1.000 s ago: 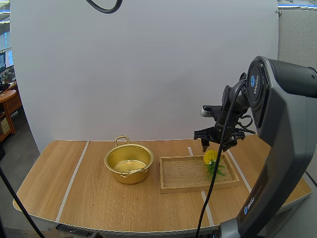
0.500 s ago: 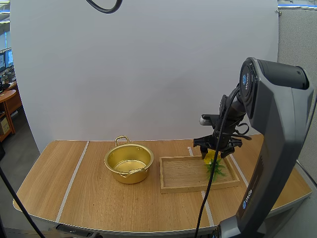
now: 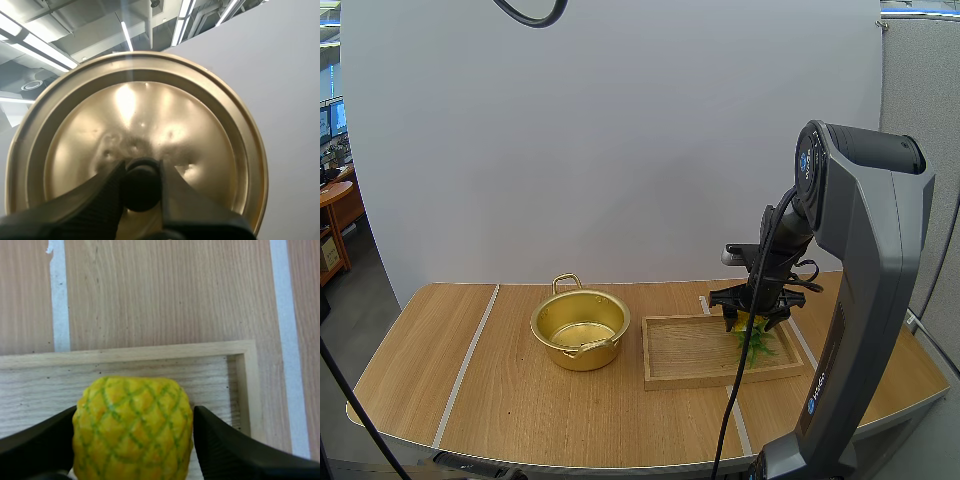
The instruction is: Open the pot, put the pineapple inside, and close it
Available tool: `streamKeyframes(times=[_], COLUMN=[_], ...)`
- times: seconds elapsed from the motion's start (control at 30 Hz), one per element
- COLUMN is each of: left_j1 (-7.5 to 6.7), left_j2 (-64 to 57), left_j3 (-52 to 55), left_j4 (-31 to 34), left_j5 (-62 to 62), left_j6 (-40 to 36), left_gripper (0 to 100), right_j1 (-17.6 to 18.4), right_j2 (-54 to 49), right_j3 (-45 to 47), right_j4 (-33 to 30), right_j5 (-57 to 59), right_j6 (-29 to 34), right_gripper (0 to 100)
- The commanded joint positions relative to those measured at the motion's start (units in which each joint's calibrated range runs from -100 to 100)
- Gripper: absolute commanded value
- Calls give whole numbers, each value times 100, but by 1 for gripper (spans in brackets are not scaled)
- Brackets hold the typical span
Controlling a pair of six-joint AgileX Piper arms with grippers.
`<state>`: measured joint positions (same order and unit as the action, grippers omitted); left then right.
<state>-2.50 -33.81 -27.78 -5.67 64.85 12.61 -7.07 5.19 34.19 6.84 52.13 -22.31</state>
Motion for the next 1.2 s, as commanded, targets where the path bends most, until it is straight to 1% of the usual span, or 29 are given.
streamKeyframes(times=[0.0,0.07,0.13,0.17,0.37,0.5,0.63,0.87,1.0,1.17], left_j1=[-15,-15,-15,-15,-15,-15,-15,-15,-15,-15], left_j2=[-31,-31,-31,-31,-31,-31,-31,-31,-31,-31], left_j3=[-37,-37,-37,-37,-37,-37,-37,-37,-37,-37], left_j4=[63,63,63,63,63,63,63,63,63,63], left_j5=[-204,-204,-204,-204,-204,-204,-204,-204,-204,-204], left_j6=[-58,-58,-58,-58,-58,-58,-58,-58,-58,-58], left_gripper=[0,0,0,0,0,0,0,0,0,0], right_j1=[-23,-23,-23,-23,-23,-23,-23,-8,196,650], right_j2=[-10,-10,-10,-10,-39,-278,-986,-2530,-3273,-3812], right_j3=[-44,-44,-44,-44,-44,-44,-44,-44,-44,-44], right_j4=[-5,-5,-5,-5,-5,-5,73,810,871,871], right_j5=[-81,-48,-48,-48,-11,125,391,1276,1486,1506], right_j6=[-1,-12,-35,-35,-35,-35,-178,-936,-1129,-1195], right_gripper=[95,57,15,0,0,0,0,0,0,0])
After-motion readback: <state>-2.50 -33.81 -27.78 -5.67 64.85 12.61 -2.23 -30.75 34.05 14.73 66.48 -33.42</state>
